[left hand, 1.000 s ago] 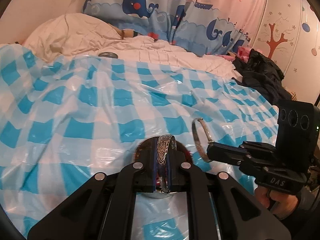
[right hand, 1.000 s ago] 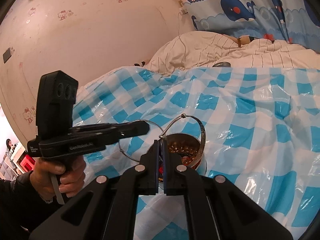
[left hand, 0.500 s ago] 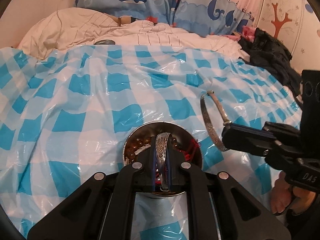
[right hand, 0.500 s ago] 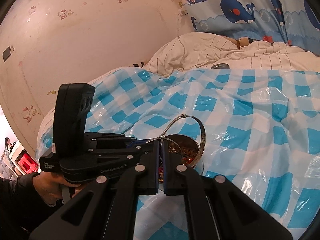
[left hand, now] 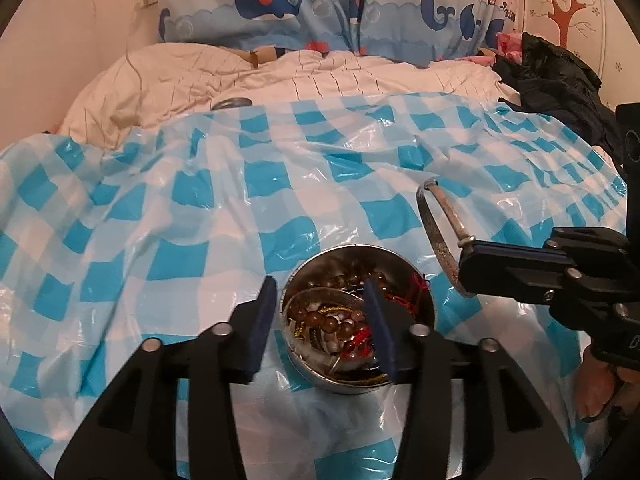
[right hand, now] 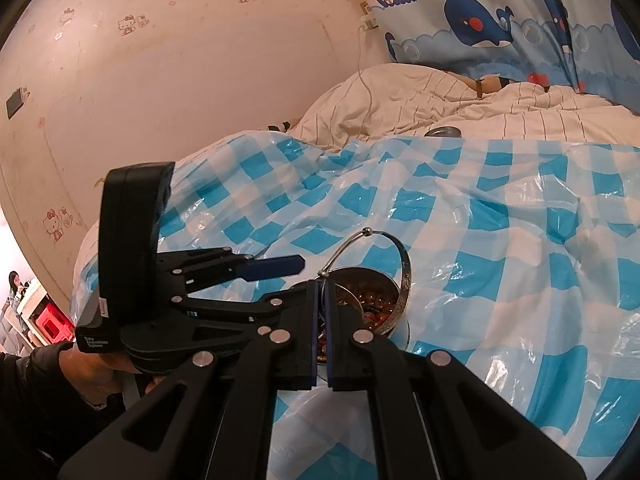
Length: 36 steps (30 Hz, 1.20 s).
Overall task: Organize jewelry
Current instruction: 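Lower the wire bangle into the tin and open the right gripper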
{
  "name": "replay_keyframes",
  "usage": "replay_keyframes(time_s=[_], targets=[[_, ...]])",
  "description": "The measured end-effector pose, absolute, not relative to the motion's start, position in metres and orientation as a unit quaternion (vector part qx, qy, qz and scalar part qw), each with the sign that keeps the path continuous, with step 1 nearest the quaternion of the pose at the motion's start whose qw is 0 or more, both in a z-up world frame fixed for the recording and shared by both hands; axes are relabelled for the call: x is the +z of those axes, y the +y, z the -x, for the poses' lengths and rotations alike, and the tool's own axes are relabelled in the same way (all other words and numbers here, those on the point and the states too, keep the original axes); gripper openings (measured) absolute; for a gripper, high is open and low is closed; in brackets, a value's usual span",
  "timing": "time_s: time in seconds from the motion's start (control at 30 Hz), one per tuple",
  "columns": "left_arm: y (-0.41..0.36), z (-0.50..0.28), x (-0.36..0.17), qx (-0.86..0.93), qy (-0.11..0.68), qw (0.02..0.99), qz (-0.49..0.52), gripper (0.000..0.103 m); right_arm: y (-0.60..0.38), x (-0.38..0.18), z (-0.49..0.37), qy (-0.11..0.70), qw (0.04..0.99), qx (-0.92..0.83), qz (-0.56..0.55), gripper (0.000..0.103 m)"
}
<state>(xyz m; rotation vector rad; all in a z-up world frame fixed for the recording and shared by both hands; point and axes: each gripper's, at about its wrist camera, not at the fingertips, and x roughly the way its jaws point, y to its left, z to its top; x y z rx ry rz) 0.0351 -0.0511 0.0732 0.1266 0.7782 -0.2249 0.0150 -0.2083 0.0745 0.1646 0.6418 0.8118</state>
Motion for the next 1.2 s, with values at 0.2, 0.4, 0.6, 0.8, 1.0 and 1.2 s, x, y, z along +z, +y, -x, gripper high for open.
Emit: replay_keyframes(time_s=[0.2, 0.4, 0.6, 0.8, 1.0, 1.2], targets=[[-0.031, -0.031, 0.087, -0.076, 0.358, 0.929, -0.051, 0.056, -0.203, 0.074, -0.014, 0.305, 0.867, 0.388, -0.064, 0.004], [0.012, -0.032, 0.094, -0.044, 0.356, 0.933, 0.001, 0.058, -0.181, 0.070, -0.011, 0.307, 0.868, 0.390, -0.019, 0.004], [0.021, -0.033, 0.089, -0.041, 0.364, 0.931, 0.002, 0.058, -0.157, 0.050, -0.019, 0.345, 0.857, 0.382, 0.028, 0.007], [0.012, -0.038, 0.073, -0.031, 0.390, 0.920, -0.026, 0.058, -0.161, 0.055, -0.012, 0.342, 0.861, 0.376, 0.034, 0.008], [0.001, -0.041, 0.060, -0.036, 0.410, 0.910, -0.043, 0.058, -0.146, 0.048, -0.012, 0.355, 0.854, 0.375, 0.062, 0.024], [-0.007, -0.041, 0.049, -0.034, 0.429, 0.901, -0.052, 0.058, -0.154, 0.033, -0.027, 0.384, 0.866, 0.308, 0.087, 0.024]])
